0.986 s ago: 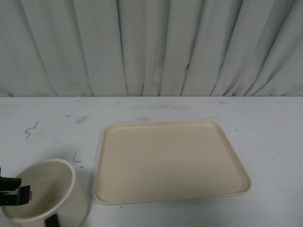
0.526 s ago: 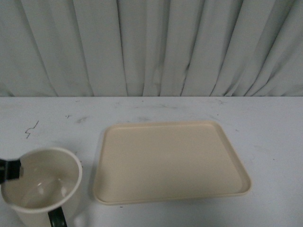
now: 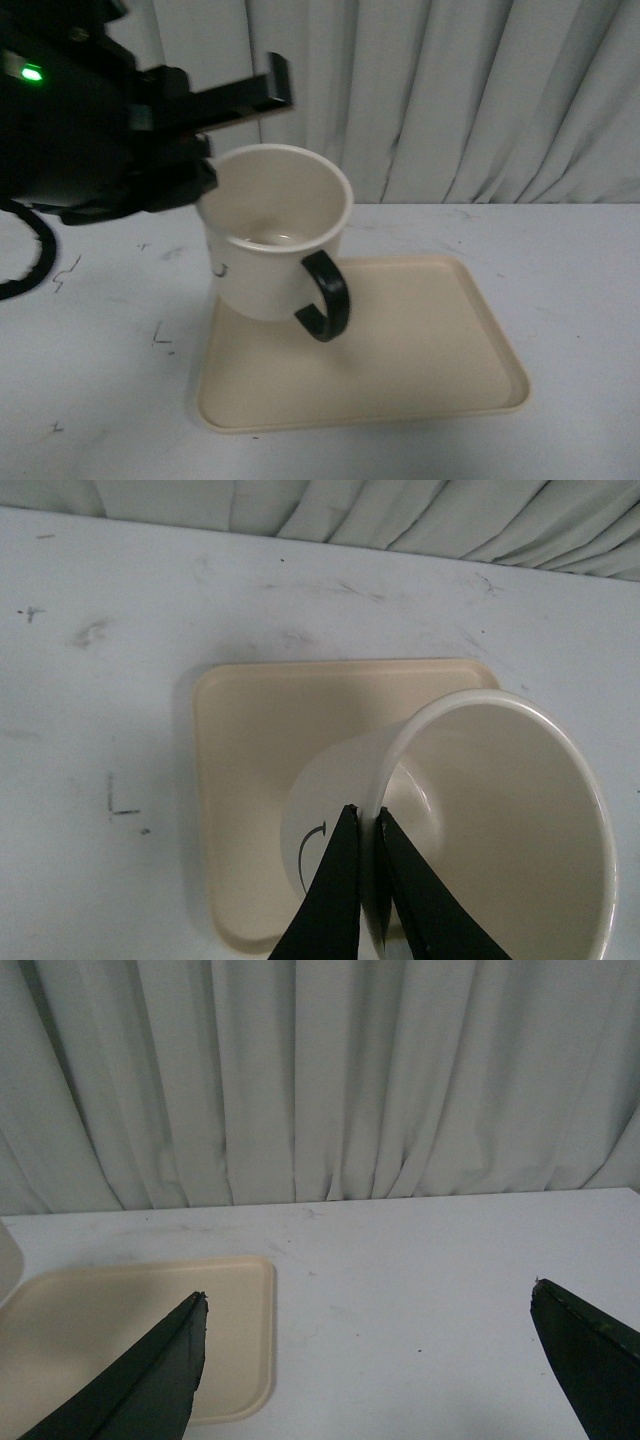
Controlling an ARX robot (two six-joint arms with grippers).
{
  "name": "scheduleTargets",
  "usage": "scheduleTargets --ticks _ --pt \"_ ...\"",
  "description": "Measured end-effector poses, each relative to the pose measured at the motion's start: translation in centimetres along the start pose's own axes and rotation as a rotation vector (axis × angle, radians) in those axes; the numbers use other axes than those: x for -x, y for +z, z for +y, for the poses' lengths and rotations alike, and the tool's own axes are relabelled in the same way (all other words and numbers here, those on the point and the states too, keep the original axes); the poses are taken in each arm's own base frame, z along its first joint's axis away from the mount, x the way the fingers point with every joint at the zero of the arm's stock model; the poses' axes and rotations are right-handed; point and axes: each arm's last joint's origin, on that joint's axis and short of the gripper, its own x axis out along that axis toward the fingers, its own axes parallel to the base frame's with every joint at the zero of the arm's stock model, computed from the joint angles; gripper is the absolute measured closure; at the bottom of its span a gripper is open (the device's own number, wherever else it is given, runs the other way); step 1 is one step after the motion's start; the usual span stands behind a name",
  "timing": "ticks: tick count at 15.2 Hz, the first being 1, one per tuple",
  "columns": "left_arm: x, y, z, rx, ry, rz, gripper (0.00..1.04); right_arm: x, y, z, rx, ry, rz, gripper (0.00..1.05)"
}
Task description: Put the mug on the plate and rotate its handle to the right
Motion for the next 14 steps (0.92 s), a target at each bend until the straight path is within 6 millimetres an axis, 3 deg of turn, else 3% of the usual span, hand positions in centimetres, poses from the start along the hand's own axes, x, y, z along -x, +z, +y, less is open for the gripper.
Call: scheduleTargets --ticks 3,6,14 --pt "-1.9 -2.5 -2.6 0.002 0.038 0.057 1.02 0.0 0.0 0.0 0.000 0.000 0.000 0.06" --pt "-4.4 -3.0 -3.3 0.070 0.116 0.016 1.02 0.0 0.0 0.0 0.000 0.000 0.000 0.06" --pt "-9.2 -4.6 1.0 0.214 0.198 -0.001 1.02 0.0 0.0 0.0 0.000 0.000 0.000 0.06"
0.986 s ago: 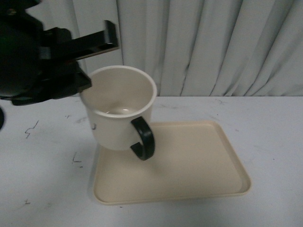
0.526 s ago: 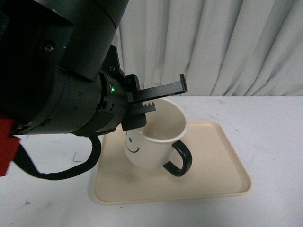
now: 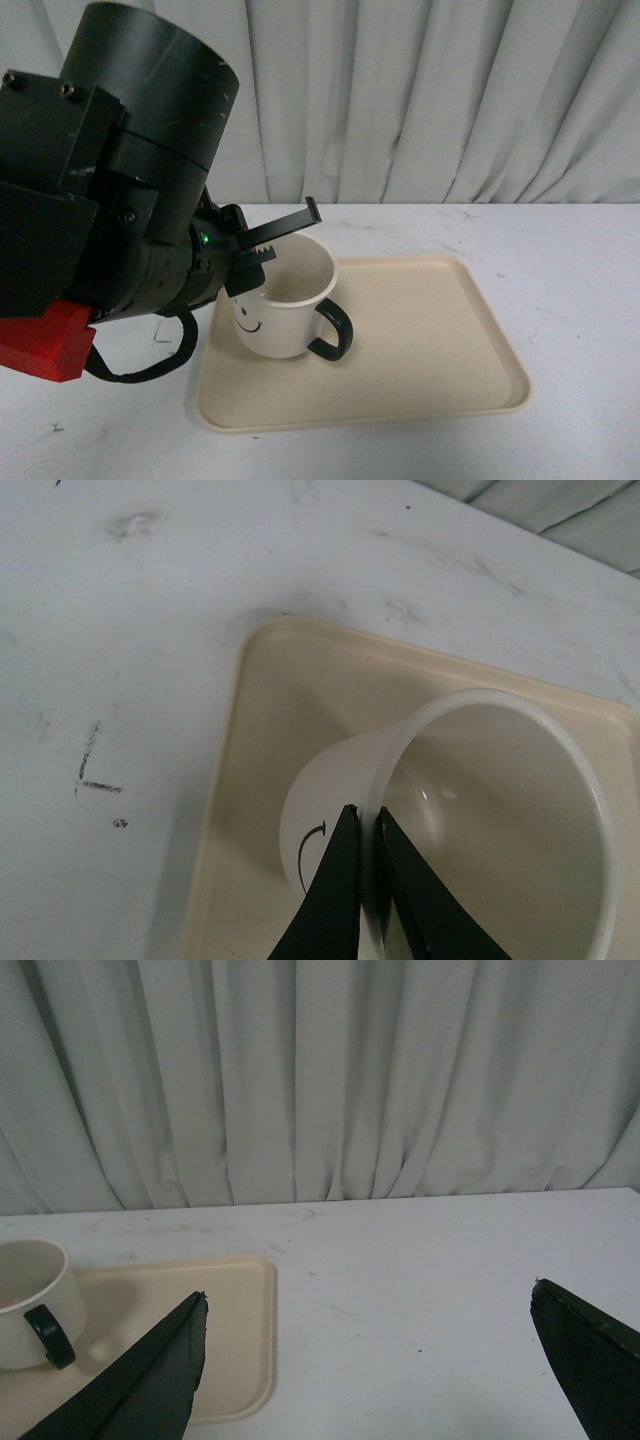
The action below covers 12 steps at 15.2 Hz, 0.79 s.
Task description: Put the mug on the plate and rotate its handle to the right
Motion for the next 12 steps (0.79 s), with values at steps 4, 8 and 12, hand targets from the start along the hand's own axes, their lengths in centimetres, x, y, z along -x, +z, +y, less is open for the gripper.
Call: scheduleTargets --ticks 4,8,12 --pt "-1.0 -1.0 0.4 0.020 -0.013 0.025 1.02 0.0 0.0 0.0 0.000 0.000 0.000 0.06" --pt "-1.8 -1.3 0.8 0.055 -0.022 0.019 1.02 0.0 0.0 0.0 0.000 0.000 0.000 0.06" --pt "-2.2 -0.9 0.2 0.021 -0.035 0.055 0.87 0.0 0.0 0.0 0.000 0.000 0.000 0.06"
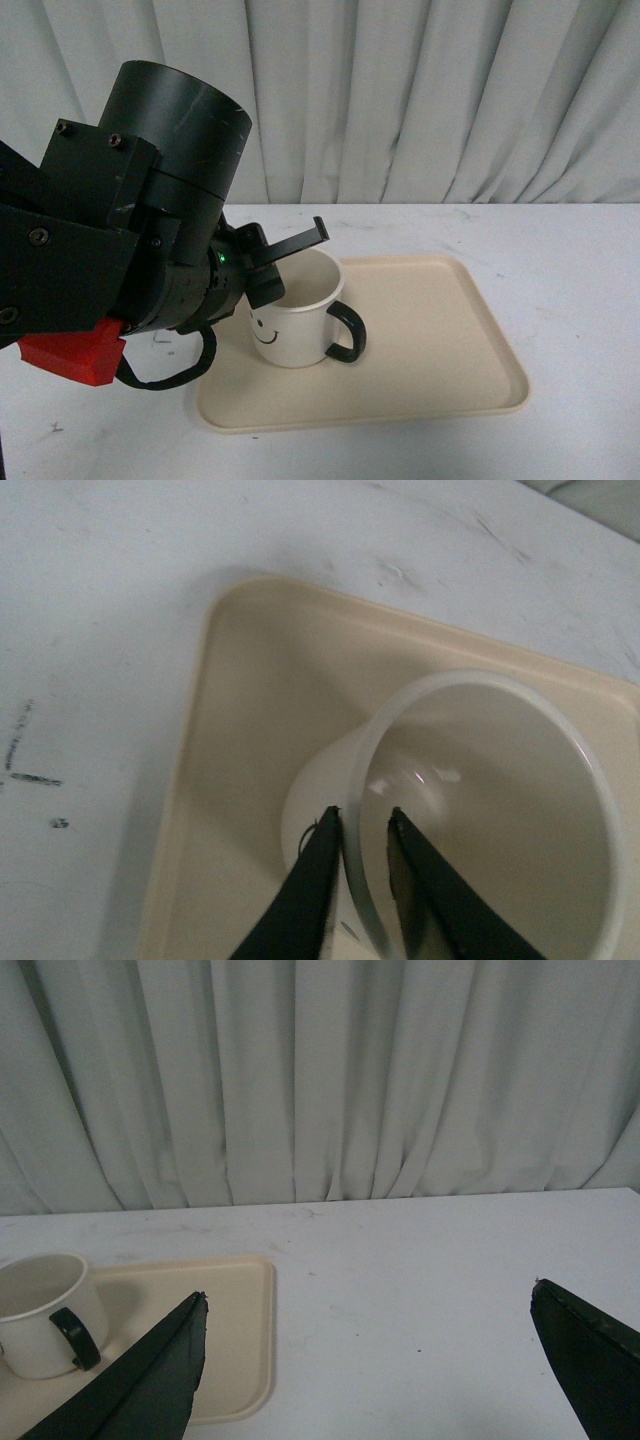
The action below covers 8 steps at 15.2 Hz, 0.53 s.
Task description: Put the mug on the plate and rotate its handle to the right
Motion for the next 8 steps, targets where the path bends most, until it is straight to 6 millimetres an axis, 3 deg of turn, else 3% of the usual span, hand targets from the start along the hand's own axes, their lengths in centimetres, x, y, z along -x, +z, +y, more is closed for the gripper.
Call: scheduleTargets --ticks 3,7,8 --pt "-0.1 0.6 -0.6 -0.034 -0.026 0.009 0.55 0.0 0.0 0.0 0.000 0.000 0.000 0.06" --pt "0.0 3.7 -1.6 -0.122 -0.111 -0.099 0.08 0.0 0.0 0.0 0.000 0.000 0.000 0.06" --pt "1.1 4.8 -1.6 -0.170 -0.146 -0.183 0.06 0.0 0.0 0.0 0.000 0.000 0.000 0.06"
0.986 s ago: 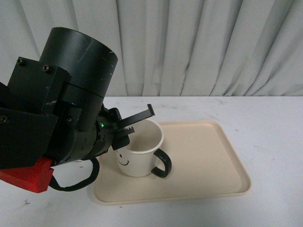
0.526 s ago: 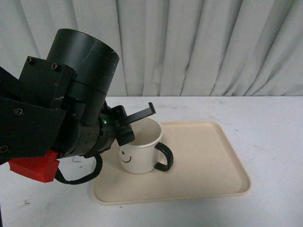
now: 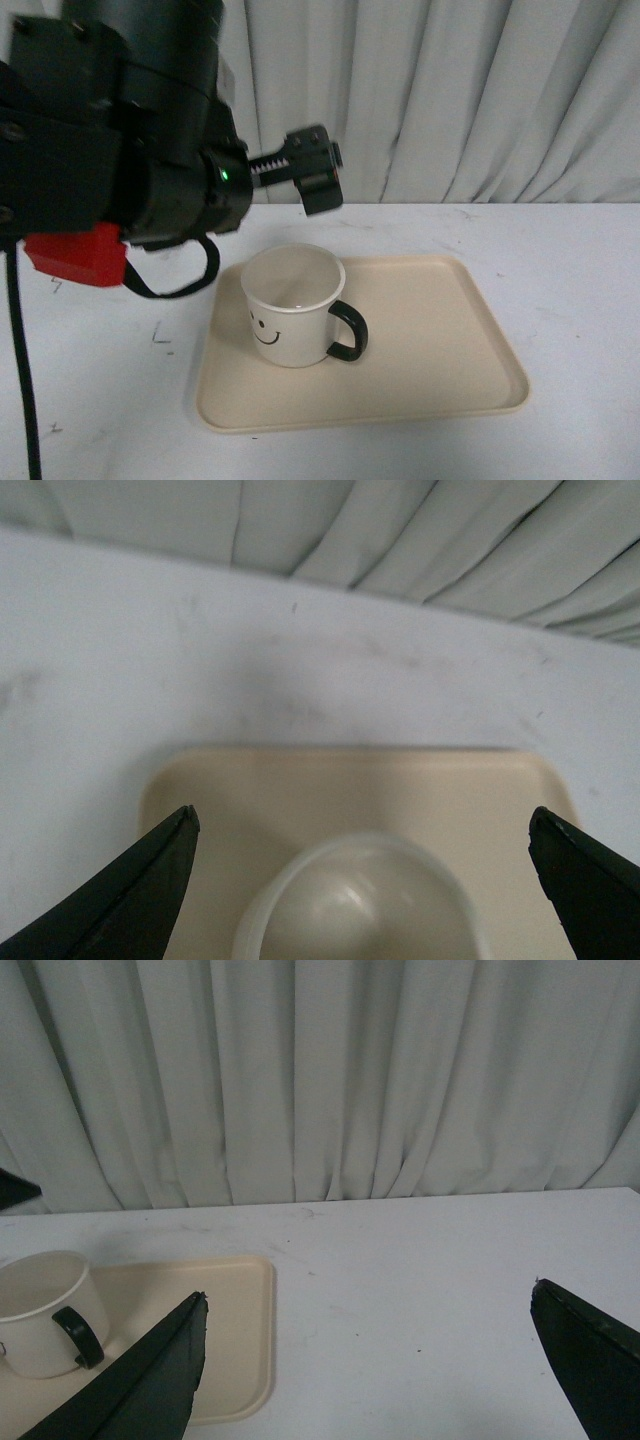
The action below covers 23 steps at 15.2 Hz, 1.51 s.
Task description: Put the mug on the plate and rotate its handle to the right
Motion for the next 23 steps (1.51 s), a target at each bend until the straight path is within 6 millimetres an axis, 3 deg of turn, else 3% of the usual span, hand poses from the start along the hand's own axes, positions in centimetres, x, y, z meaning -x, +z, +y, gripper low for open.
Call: scheduleTargets --ticks 2,3,4,5,6,11,19,23 --pt "6.3 6.7 -2.2 -0.167 -0.215 -0.275 0.07 0.0 0.0 0.0 0.000 0.000 0.000 0.06" --pt "9.7 8.4 -3.3 -0.233 -0.249 -0.376 0.08 0.0 0.0 0.0 0.000 0.000 0.000 0.06" --pt "12.9 8.5 -2.8 -0.267 -0.096 -0.424 0.20 0.0 0.0 0.0 0.000 0.001 0.000 0.06" --pt "15.8 7.5 0.1 -0.263 0.065 -0.470 0.35 0.0 0.0 0.0 0.000 0.000 0.000 0.06" --pt "17.3 7.0 2.5 -0.248 0.134 -0.514 0.46 0.0 0.0 0.0 0.000 0.000 0.000 0.06" --pt "19.6 1.0 8.0 -0.271 0.143 -0.473 1.02 0.0 0.0 0.0 0.000 0.000 0.000 0.06" --pt "23.1 -4.1 12.6 -0.267 0.156 -0.482 1.03 0.0 0.0 0.0 0.000 -0.001 0.000 0.06" --pt "24.0 -5.4 12.6 -0.273 0.136 -0.485 1.03 0.0 0.0 0.0 0.000 0.000 0.000 0.06"
